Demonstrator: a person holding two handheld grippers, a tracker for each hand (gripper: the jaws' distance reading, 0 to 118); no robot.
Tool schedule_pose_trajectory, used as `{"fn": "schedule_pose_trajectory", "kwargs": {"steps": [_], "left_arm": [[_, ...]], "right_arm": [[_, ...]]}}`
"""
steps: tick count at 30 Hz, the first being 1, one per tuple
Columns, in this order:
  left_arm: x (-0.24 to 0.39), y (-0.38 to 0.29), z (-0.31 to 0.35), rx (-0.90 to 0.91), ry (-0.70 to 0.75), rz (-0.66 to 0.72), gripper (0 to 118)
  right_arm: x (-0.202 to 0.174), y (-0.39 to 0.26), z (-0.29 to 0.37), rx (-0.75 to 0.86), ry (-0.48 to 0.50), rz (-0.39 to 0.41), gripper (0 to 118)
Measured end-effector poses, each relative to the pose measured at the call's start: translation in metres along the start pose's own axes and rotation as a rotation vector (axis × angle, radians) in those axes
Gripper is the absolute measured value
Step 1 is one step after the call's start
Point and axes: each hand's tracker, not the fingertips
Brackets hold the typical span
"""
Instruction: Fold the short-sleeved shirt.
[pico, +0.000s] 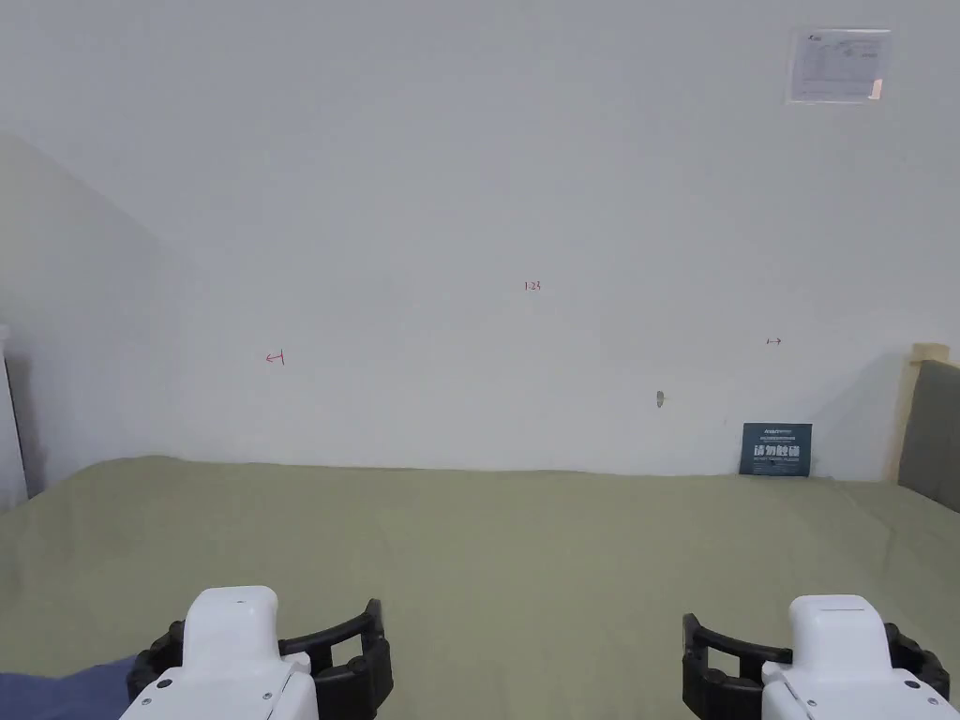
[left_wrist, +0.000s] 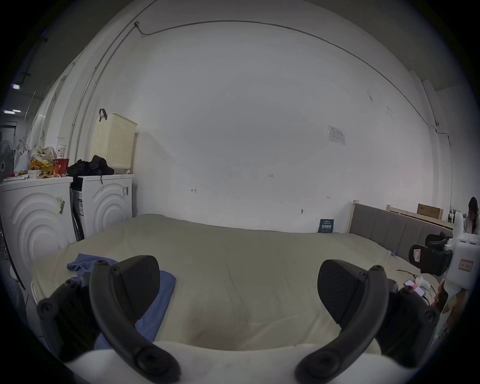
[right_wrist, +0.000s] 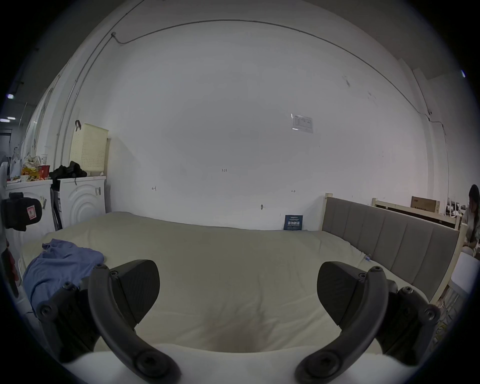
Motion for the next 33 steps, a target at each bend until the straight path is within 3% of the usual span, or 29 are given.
{"fn": "schedule_pose_trajectory", "kwargs": {"steps": [16, 17, 18, 19, 20, 21, 22, 24, 26, 33], "left_arm": [[0.003, -0.003, 0.001, -0.035, -0.042, -0.008, 115], [0.002, -0.005, 0.004, -0.021, -0.051, 0.004, 89], [0.002, -0.006, 0.006, 0.001, -0.036, -0.002, 36], [0.006, -0.008, 0.005, 0.004, 0.024, -0.031, 0], [0.004, -0.007, 0.012, 0.022, 0.063, -0.036, 0], [-0.001, -0.007, 0.015, 0.022, 0.009, -0.011, 0], [-0.005, -0.004, 0.017, 0.002, -0.040, 0.026, 0], [0.000, -0.011, 0.011, -0.022, -0.001, -0.005, 0], [0.003, -0.016, 0.007, -0.027, 0.000, -0.026, 0], [-0.012, 0.003, 0.014, -0.014, 0.029, -0.036, 0]], "right_arm": [[0.003, -0.003, 0.001, -0.029, 0.027, -0.016, 117], [0.003, -0.003, 0.001, -0.051, 0.042, -0.021, 114], [0.005, -0.004, 0.003, -0.068, 0.071, -0.040, 102], [0.006, -0.004, 0.005, -0.073, 0.071, -0.045, 71], [0.005, -0.006, 0.006, -0.083, 0.047, -0.031, 7], [0.002, -0.010, 0.008, -0.092, 0.000, 0.010, 0], [0.000, -0.012, 0.012, -0.067, -0.004, 0.014, 0], [0.004, -0.014, 0.012, -0.112, 0.066, -0.041, 0], [-0.001, -0.012, 0.012, -0.116, 0.025, -0.023, 0], [-0.020, 0.006, 0.001, -0.100, 0.092, -0.015, 0]]}}
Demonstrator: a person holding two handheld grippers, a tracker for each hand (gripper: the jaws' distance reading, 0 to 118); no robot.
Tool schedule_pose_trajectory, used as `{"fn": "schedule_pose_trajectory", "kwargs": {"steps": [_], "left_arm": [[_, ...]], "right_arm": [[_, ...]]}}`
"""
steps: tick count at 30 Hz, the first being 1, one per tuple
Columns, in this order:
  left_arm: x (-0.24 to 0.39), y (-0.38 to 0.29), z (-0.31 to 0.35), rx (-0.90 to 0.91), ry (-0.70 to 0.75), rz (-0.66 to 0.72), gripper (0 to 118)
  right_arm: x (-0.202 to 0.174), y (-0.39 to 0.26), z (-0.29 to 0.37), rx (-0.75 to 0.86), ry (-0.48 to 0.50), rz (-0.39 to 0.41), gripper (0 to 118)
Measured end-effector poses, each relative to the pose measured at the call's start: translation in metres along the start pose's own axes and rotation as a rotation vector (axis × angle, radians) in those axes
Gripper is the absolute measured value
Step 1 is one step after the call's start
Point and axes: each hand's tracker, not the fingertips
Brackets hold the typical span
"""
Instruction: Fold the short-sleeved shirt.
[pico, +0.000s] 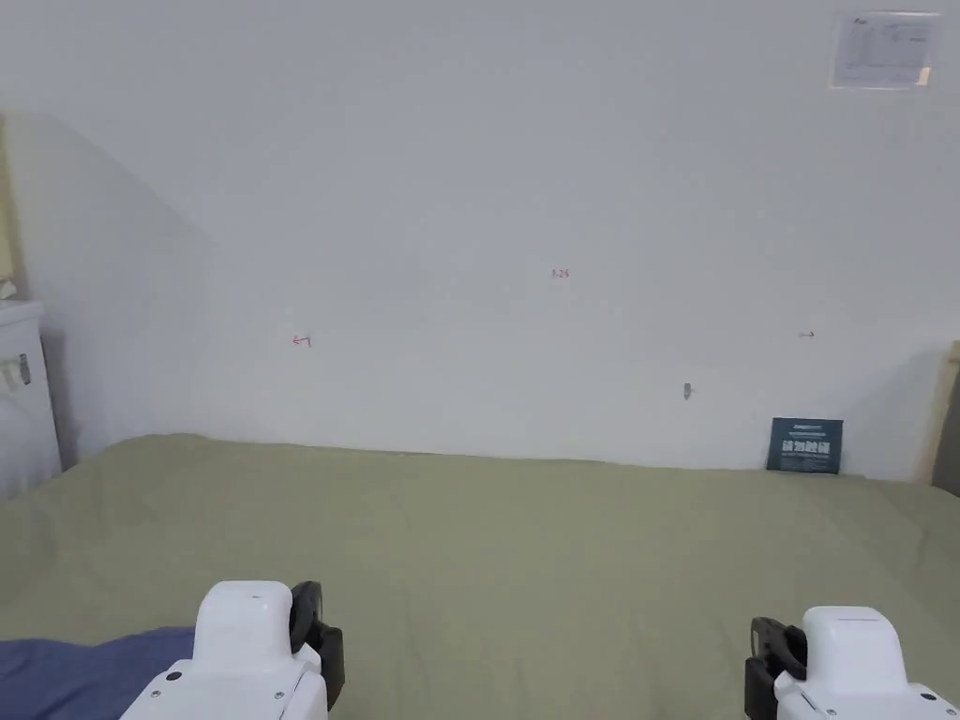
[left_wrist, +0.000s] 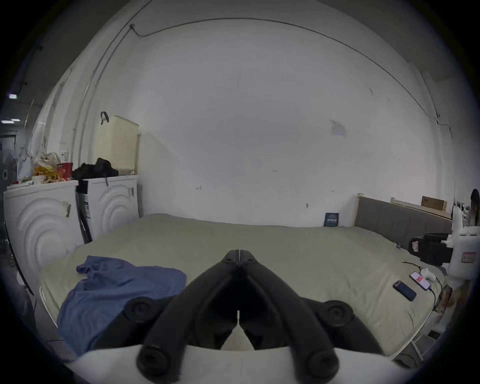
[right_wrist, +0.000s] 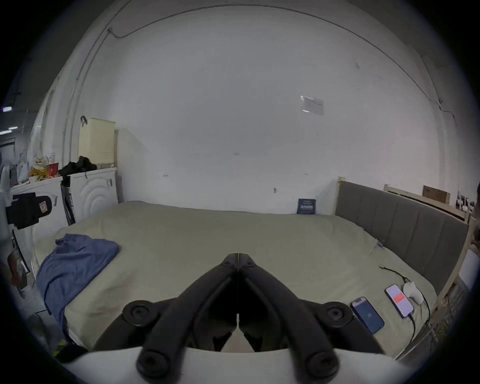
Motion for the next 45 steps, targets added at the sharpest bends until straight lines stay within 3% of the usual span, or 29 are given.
{"fn": "schedule_pose_trajectory", "kwargs": {"steps": [6, 16, 20, 27, 30, 32, 37, 41, 43, 45], "left_arm": [[-0.058, 0.022, 0.031, 0.015, 0.174, -0.009, 0], [-0.150, 0.019, 0.132, -0.041, 0.480, 0.016, 0], [-0.171, 0.009, 0.163, -0.049, 0.563, 0.048, 0], [-0.194, -0.003, 0.160, -0.099, 0.594, 0.088, 0], [-0.205, 0.003, 0.131, -0.173, 0.487, 0.089, 0], [-0.222, 0.020, 0.093, -0.235, 0.380, 0.094, 0], [-0.255, 0.065, -0.044, -0.505, 0.198, -0.045, 0], [-0.288, 0.063, -0.157, -0.744, 0.025, 0.117, 0], [-0.299, 0.038, -0.210, -0.897, -0.024, 0.136, 0], [-0.303, 0.006, -0.247, -1.008, 0.020, 0.109, 0]], "right_arm": [[-0.063, 0.024, -0.021, 0.046, 0.168, 0.037, 0], [-0.226, 0.032, -0.035, 0.026, 0.547, 0.076, 0], [-0.268, 0.025, -0.033, 0.000, 0.653, 0.086, 0], [-0.281, 0.012, -0.040, -0.027, 0.675, 0.105, 0], [-0.272, 0.012, -0.050, -0.030, 0.650, 0.123, 0], [-0.265, 0.013, -0.061, -0.033, 0.629, 0.128, 0], [-0.241, 0.004, -0.093, -0.061, 0.549, 0.114, 0], [-0.224, -0.015, -0.120, -0.143, 0.469, 0.116, 0], [-0.215, -0.028, -0.134, -0.194, 0.434, 0.110, 0], [-0.206, -0.040, -0.145, -0.235, 0.408, 0.103, 0]]}}
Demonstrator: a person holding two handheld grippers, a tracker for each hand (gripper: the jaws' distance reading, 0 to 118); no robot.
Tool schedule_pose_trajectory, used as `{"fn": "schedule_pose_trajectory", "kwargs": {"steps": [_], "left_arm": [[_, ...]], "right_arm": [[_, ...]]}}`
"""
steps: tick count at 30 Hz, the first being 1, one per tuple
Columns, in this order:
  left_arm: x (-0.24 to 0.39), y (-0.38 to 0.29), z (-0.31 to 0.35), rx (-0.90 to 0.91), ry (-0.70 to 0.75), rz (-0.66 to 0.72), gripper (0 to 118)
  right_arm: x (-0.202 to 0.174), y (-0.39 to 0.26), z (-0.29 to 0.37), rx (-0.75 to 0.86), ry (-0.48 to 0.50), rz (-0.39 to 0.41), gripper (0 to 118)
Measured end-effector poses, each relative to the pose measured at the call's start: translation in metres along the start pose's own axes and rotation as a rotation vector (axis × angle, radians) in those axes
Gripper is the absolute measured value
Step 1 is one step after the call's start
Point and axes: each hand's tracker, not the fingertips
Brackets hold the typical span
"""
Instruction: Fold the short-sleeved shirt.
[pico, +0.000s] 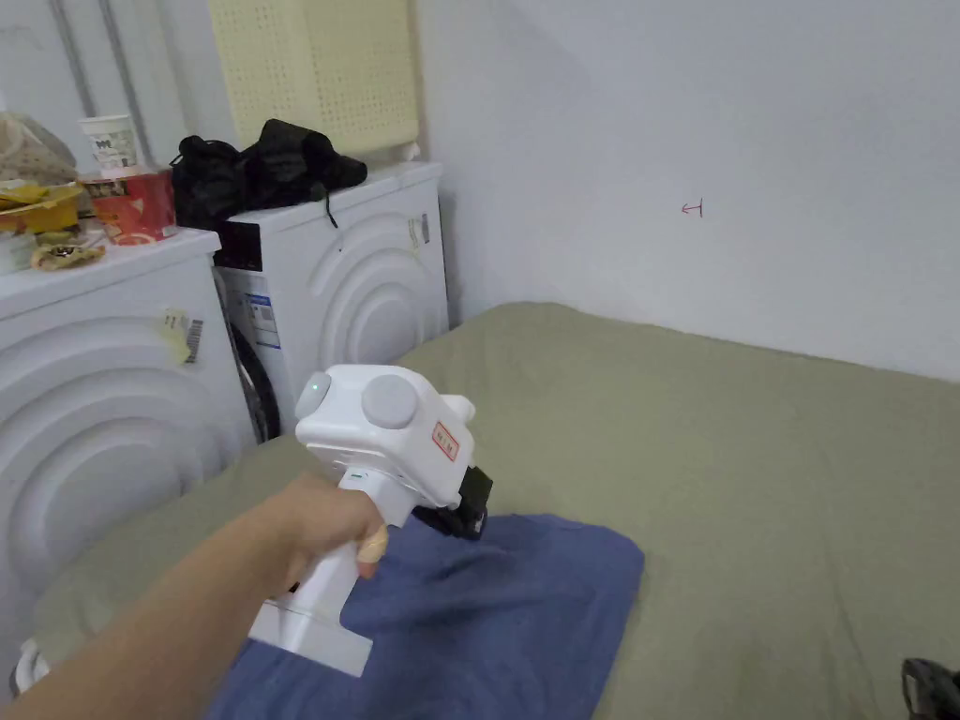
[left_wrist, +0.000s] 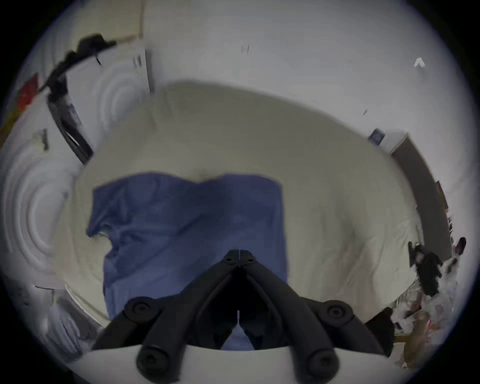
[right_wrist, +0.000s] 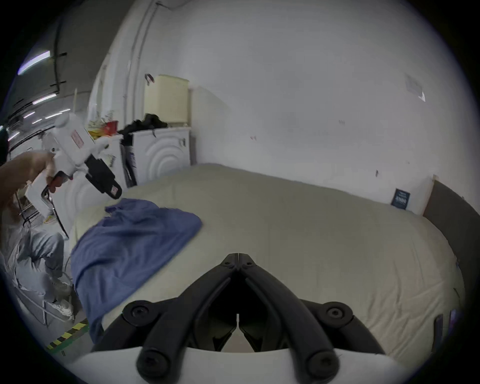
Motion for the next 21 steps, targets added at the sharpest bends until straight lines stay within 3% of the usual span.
{"fn": "schedule_pose_trajectory", "kwargs": {"steps": [4, 7, 8, 10, 11, 13, 16, 18, 19, 20, 21], "left_arm": [[-0.011, 0.003, -0.073, -0.137, 0.065, 0.000, 0], [-0.016, -0.001, -0.099, -0.141, 0.005, 0.025, 2], [-0.016, -0.001, -0.103, -0.130, -0.003, 0.032, 27], [-0.015, -0.002, -0.111, -0.129, -0.021, 0.031, 113], [-0.013, -0.004, -0.116, -0.141, -0.028, 0.029, 118], [-0.008, -0.009, -0.115, -0.151, -0.066, 0.032, 106], [-0.011, -0.006, -0.135, -0.215, -0.044, 0.033, 98], [-0.010, -0.006, -0.141, -0.246, -0.009, 0.023, 63], [-0.010, -0.007, -0.142, -0.243, 0.031, -0.001, 41], [-0.004, -0.009, -0.140, -0.229, 0.064, -0.018, 12], [-0.002, -0.009, -0.133, -0.199, 0.066, -0.025, 5]], "right_arm": [[0.018, -0.017, -0.017, -0.064, -0.027, 0.016, 0], [0.027, -0.026, -0.025, -0.097, -0.036, 0.036, 0], [0.030, -0.028, -0.027, -0.105, -0.040, 0.042, 0], [0.034, -0.032, -0.032, -0.120, -0.042, 0.035, 0], [0.035, -0.034, -0.034, -0.126, -0.040, 0.028, 0], [0.034, -0.038, -0.036, -0.134, -0.043, 0.021, 0], [0.032, -0.045, -0.038, -0.150, -0.031, 0.010, 0], [0.030, -0.048, -0.039, -0.168, -0.025, 0.007, 0], [0.030, -0.050, -0.039, -0.171, -0.022, 0.006, 0], [0.029, -0.051, -0.038, -0.173, -0.021, 0.006, 0], [0.028, -0.051, -0.038, -0.175, -0.022, 0.006, 0]]}}
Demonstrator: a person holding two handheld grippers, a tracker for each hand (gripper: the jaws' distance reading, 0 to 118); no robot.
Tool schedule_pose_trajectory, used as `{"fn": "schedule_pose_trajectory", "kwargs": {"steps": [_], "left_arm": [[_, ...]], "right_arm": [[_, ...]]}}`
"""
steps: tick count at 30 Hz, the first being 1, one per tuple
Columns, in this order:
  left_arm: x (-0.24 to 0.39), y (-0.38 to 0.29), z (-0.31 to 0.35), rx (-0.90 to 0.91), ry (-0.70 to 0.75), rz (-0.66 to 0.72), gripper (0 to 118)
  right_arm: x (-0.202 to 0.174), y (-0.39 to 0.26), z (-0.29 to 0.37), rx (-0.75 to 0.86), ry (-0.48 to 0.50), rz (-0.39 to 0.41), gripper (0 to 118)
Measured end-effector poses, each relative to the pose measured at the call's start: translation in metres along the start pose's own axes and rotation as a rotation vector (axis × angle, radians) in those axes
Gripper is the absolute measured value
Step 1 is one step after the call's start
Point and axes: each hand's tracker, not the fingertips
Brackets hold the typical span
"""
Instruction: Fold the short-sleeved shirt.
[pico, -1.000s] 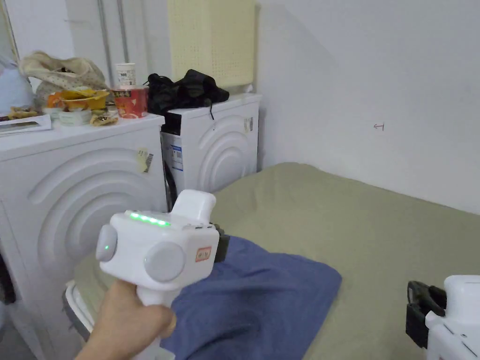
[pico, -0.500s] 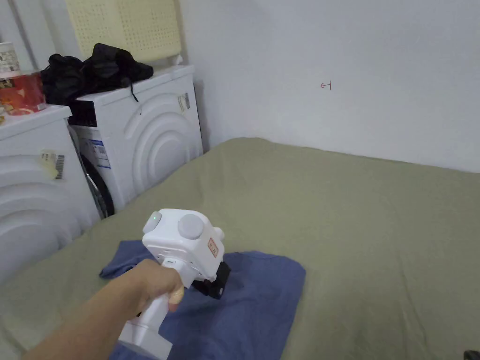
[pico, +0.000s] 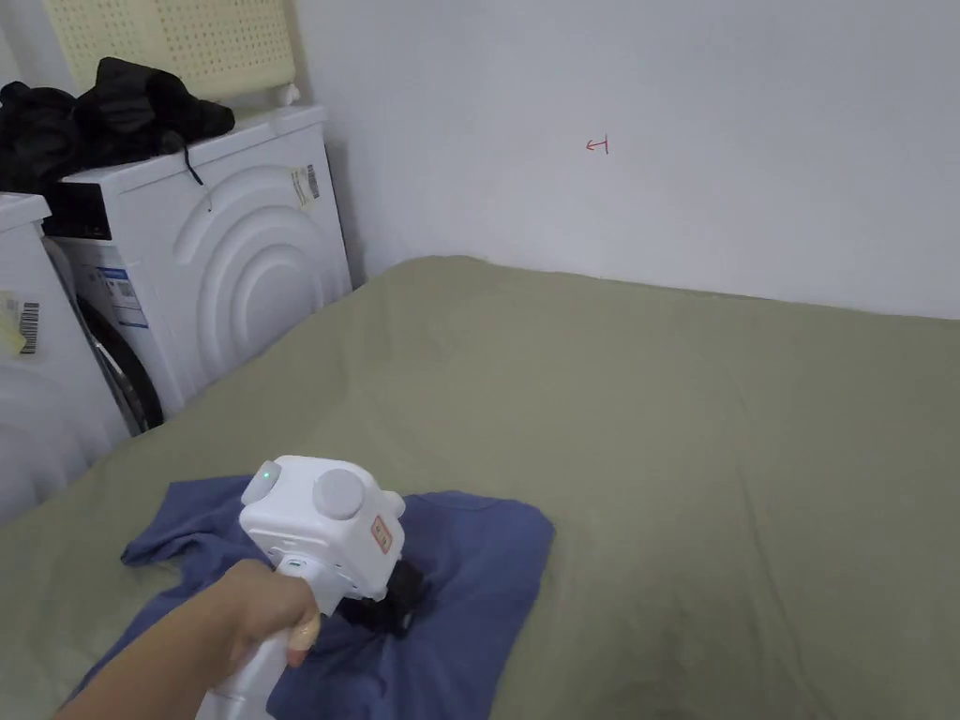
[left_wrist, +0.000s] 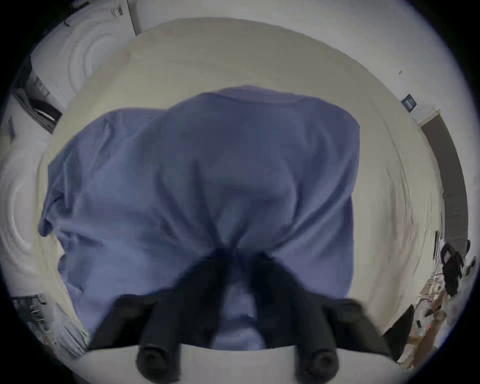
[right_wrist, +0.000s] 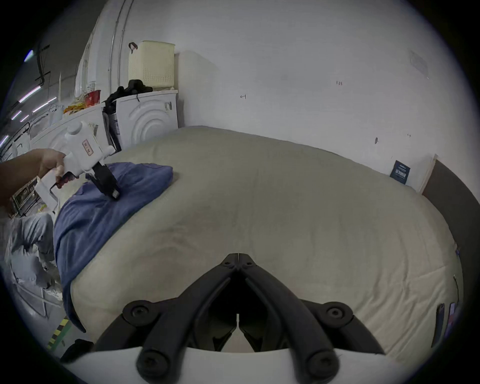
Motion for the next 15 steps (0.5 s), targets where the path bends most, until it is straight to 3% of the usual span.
{"fn": "schedule_pose_trajectory", "kwargs": {"steps": [3, 6, 7, 10, 11, 14, 15], "left_arm": [[-0.006, -0.004, 0.020, 0.049, -0.114, 0.047, 5], [-0.012, -0.004, 0.041, 0.098, -0.104, 0.017, 5], [-0.017, 0.006, 0.055, 0.285, 0.068, -0.074, 5], [-0.004, 0.005, 0.079, 0.315, 0.039, -0.070, 5], [0.005, 0.000, 0.080, 0.191, -0.122, -0.012, 5], [0.030, 0.005, 0.104, 0.239, -0.146, -0.058, 5], [0.039, 0.011, 0.116, 0.337, -0.070, -0.111, 5]], "right_arm": [[0.000, 0.000, 0.000, -0.007, 0.002, -0.007, 0], [0.000, -0.001, -0.002, -0.017, 0.005, -0.012, 0], [-0.001, -0.001, -0.003, -0.021, 0.006, -0.015, 0], [-0.002, -0.003, -0.002, -0.029, 0.013, -0.029, 0], [-0.002, -0.003, -0.001, -0.031, 0.015, -0.033, 0], [0.002, -0.002, 0.005, -0.034, 0.016, -0.046, 0], [0.005, -0.001, 0.009, -0.034, 0.011, -0.052, 0]]}}
